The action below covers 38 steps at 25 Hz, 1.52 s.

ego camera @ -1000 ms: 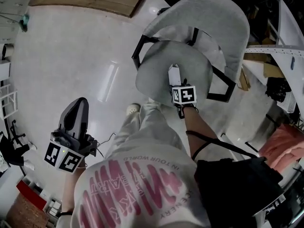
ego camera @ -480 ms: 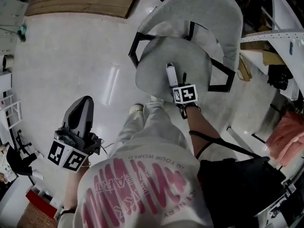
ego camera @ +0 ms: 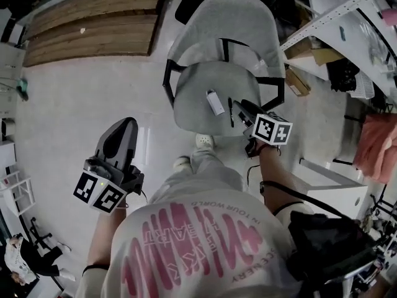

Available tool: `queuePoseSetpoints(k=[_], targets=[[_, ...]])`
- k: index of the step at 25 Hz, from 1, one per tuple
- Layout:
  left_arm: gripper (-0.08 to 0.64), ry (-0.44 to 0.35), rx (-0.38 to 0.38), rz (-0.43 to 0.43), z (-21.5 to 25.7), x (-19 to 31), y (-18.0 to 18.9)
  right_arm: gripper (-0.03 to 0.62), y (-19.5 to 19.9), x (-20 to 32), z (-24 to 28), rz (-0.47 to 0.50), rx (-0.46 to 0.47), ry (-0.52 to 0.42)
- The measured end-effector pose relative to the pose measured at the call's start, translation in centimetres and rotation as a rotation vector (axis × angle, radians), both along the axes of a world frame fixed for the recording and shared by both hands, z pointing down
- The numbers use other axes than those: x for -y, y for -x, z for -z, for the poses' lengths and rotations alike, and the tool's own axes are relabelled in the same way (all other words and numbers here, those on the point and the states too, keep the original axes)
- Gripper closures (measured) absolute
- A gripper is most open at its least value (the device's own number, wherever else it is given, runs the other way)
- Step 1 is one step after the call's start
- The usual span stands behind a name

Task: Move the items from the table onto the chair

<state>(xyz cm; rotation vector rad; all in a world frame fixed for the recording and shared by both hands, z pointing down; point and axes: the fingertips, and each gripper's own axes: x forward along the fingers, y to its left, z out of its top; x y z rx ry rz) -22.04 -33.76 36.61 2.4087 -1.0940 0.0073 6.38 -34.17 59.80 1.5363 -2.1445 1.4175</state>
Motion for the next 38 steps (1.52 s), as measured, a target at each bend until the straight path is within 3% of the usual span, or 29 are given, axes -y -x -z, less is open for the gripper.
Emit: queuePoseSetpoints(k=[2,5,9,14,17,26,32,38], targets=[[0.549,-0.047,-0.017,-0.052,0.8,0.0,-0.2,0.423,-1.5,0.2,4.6,-0.106,0.011,-0.12],[0.549,-0.108,-0.045,-0.114,2.8,0.1,-0.4,0.518,-3.0,-0.9,12.0,-0.214,0.007,-0.302],[0.549,-0.179,-0.096,-0.195,5.7,-0.9,-0.9,0.574,-3.4,-4.8,20.0,-0.27,-0.016,-0.441],[0.549,-0.219,-0.093,-0.273,7.4,-1.9,-1.8,0.578,-2.7,-10.6,28.2,-0.337,0.028,-0.572],[0.549,-0.242,-0.084,-0.322,7.9,-2.7,-2.8,0.578,-1.5,-13.5,31.9,-0.319,0.032,-0.68],[0.551,-0.323,-0.035,-0.426,8.1,-5.2,-4.8,0.578,-1.0,-18.3,33.7,-0.329,-0.133,-0.745],[0.549,-0.297,-0.148,-0.514,8.8,-6.9,-5.6,0.578,-0.8,-21.7,33.3,-0.393,-0.191,-0.746],[0.549,-0.313,-0.15,-0.639,7.7,-8.8,-9.0,0.578,-2.0,-25.3,32.7,-0.483,-0.266,-0.723]])
